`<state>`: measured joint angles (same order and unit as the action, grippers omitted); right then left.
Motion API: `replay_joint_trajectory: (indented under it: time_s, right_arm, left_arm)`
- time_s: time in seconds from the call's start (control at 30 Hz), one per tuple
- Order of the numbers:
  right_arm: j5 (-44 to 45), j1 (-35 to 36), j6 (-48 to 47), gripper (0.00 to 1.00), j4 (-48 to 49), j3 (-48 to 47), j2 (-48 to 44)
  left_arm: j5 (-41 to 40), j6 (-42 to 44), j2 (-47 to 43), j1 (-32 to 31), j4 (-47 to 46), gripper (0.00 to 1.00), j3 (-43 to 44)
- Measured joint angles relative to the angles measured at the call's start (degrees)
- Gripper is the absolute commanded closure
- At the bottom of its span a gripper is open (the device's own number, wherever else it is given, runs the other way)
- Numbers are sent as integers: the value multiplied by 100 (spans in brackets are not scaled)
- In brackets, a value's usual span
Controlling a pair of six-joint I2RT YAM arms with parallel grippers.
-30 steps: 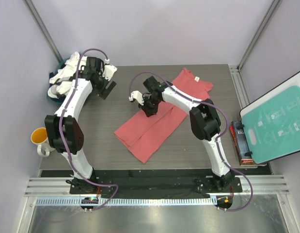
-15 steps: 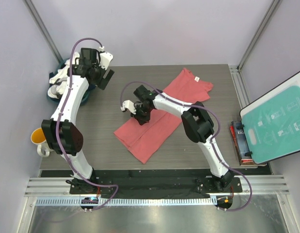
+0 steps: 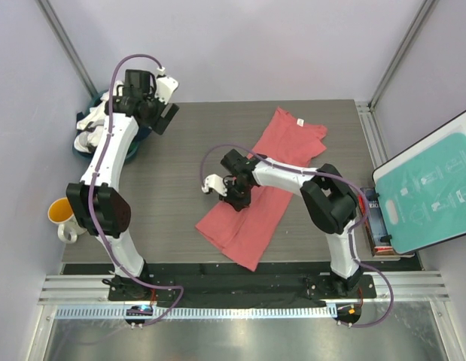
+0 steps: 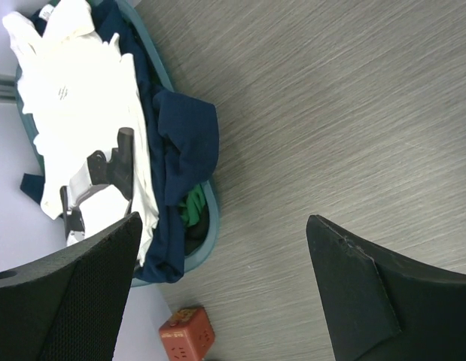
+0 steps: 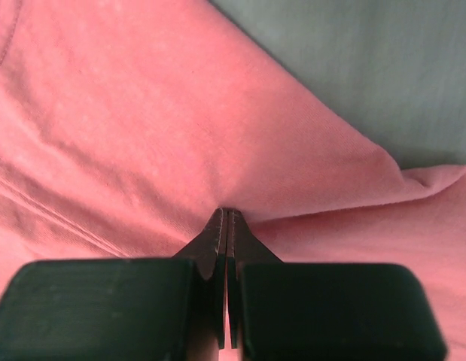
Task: Fold and stack the t-shirts
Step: Rotate the tshirt 90 degrees
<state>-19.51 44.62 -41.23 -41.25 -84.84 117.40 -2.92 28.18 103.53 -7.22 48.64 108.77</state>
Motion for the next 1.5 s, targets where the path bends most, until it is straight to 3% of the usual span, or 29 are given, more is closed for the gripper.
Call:
replay_joint_trajectory:
  time_s: [0.33,0.47,0.77,0.97,1.07,1.23,1.5]
  right_arm:
    - [308,398,151,99,-107,1563,-1128]
    - [573,479,249,99,-350,1644,-1331]
    - [1252,350,46,99,-741,-68,-1709]
    - [2446,-243,13,99,164,-682,-1805]
    - [3034,-1064,275,99,575,-984,-1399]
    - [3956,-2105,616,99,1145,-1561,-378]
    - [4190,-2149,675,99,1255,-1635,348]
  left_arm:
    - [-4,203,20,-184,61,9,341]
    - [-11,208,20,-341,107,10,358]
    - [-87,286,-24,-997,146,9,334]
    - [-68,404,-361,-1178,7,8,15]
    - [-129,498,-787,-1172,-282,0,-577]
    - [-479,601,-1259,-1163,-629,0,-1259]
    - [-737,1067,-1508,-1145,-1189,0,-2361]
